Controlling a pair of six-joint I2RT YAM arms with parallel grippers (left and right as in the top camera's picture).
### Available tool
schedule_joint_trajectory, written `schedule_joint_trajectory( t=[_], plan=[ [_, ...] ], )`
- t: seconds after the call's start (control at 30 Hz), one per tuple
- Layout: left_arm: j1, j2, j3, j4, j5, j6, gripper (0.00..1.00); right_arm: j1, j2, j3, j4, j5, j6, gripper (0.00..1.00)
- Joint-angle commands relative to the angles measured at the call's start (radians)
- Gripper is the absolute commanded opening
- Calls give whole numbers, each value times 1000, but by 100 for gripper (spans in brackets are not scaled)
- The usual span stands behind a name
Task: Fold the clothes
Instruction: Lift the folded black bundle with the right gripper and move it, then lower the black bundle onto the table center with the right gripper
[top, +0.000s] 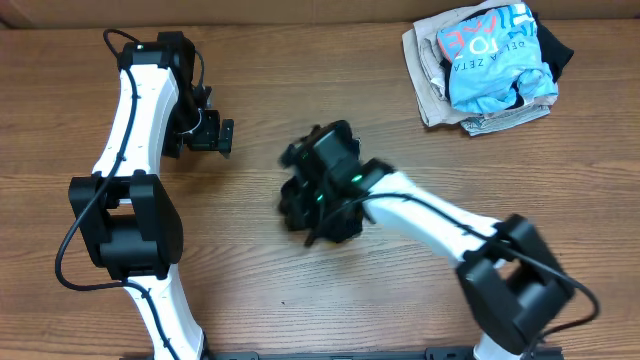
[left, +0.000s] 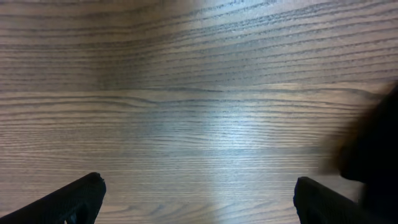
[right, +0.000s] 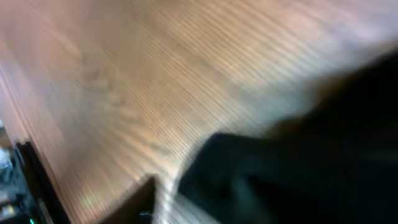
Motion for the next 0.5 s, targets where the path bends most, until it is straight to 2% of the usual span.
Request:
schedule_joint_trajectory(
  t=[0.0, 0.27, 0.37, 0.47],
  plan=[
    [5, -6, -12, 10, -2, -5, 100, 16, -15, 44, -3, 22, 26, 62],
    [5, -6, -16, 33, 2, -5, 100, -43, -60, 334, -290, 40, 19, 69],
    [5, -6, -16, 35, 2, -5, 100, -71, -63, 446, -422, 197, 90, 73],
    [3, -6, -17, 35, 1, -5, 100, -109, -63, 457, -506, 334, 210, 73]
  ],
)
